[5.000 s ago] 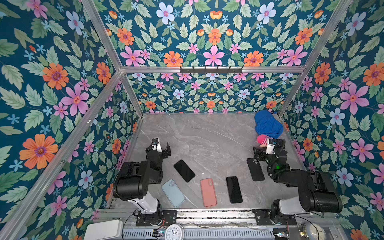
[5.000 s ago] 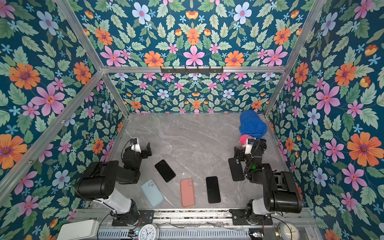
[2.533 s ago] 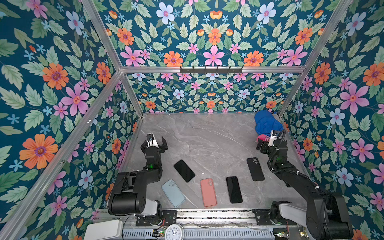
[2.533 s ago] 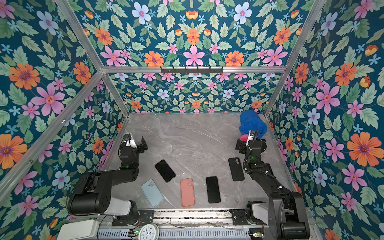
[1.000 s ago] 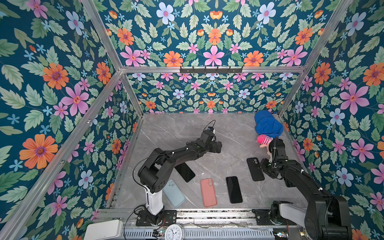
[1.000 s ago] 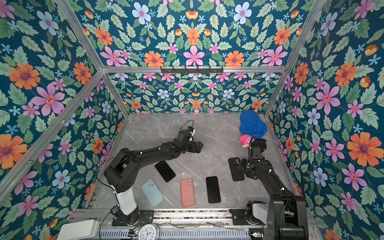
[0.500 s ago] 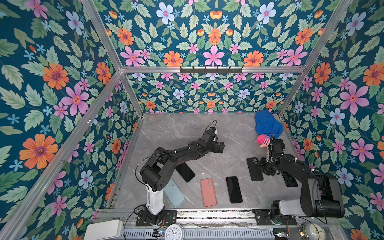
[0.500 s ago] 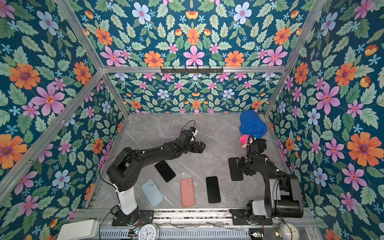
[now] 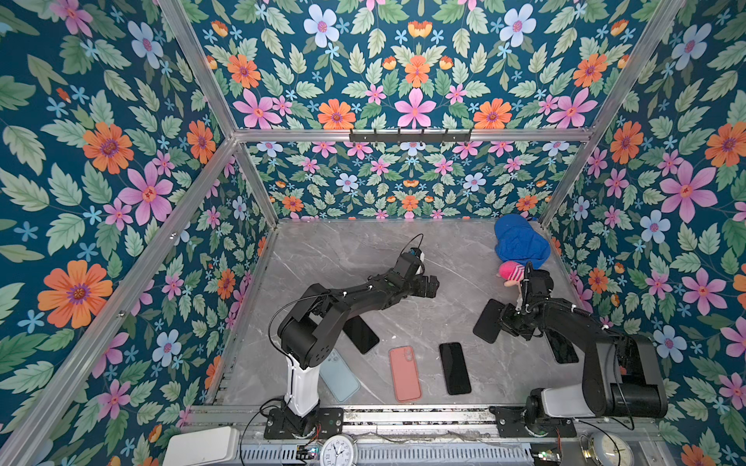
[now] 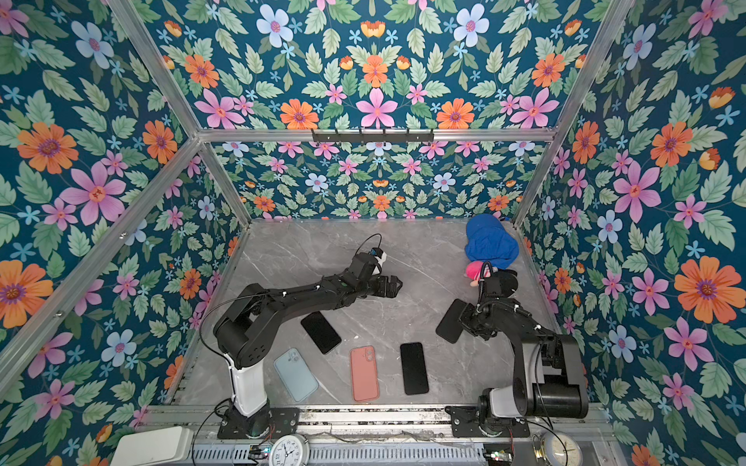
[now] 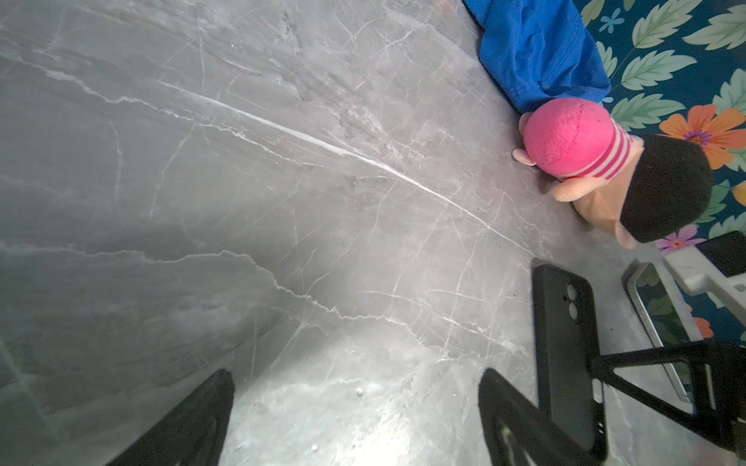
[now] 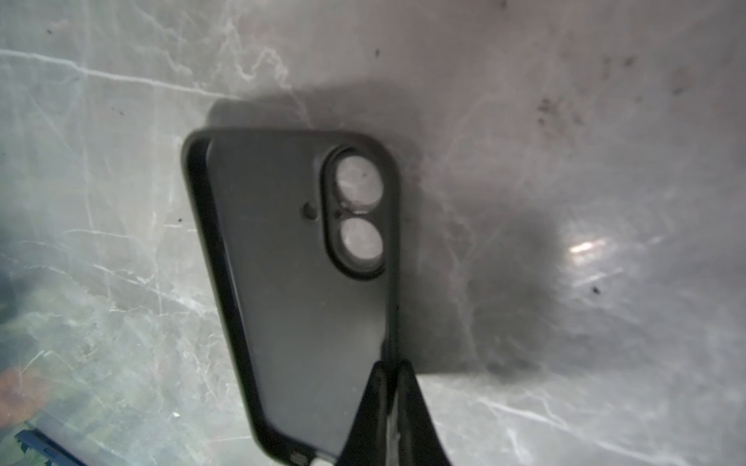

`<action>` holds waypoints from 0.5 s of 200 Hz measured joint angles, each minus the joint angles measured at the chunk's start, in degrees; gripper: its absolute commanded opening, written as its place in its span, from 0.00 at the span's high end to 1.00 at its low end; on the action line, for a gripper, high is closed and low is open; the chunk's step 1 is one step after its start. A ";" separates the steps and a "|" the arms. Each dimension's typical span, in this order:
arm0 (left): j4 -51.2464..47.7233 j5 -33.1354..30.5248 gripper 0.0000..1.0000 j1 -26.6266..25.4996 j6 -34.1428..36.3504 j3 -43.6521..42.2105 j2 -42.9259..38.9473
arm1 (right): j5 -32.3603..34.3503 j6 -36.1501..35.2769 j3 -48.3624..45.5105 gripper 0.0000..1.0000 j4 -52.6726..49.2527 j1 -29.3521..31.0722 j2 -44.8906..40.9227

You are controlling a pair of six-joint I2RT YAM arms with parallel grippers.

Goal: Put the phone into the phone case

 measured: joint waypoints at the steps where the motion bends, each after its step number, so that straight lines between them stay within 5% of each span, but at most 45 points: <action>1: 0.02 0.02 0.04 0.00 -0.02 0.00 0.00 | 0.00 0.00 0.02 0.96 0.00 0.00 0.00; 100: 0.50 1.46 0.04 0.07 -0.39 -0.76 -0.87 | 0.17 -5.51 11.65 1.00 -2.25 7.50 4.98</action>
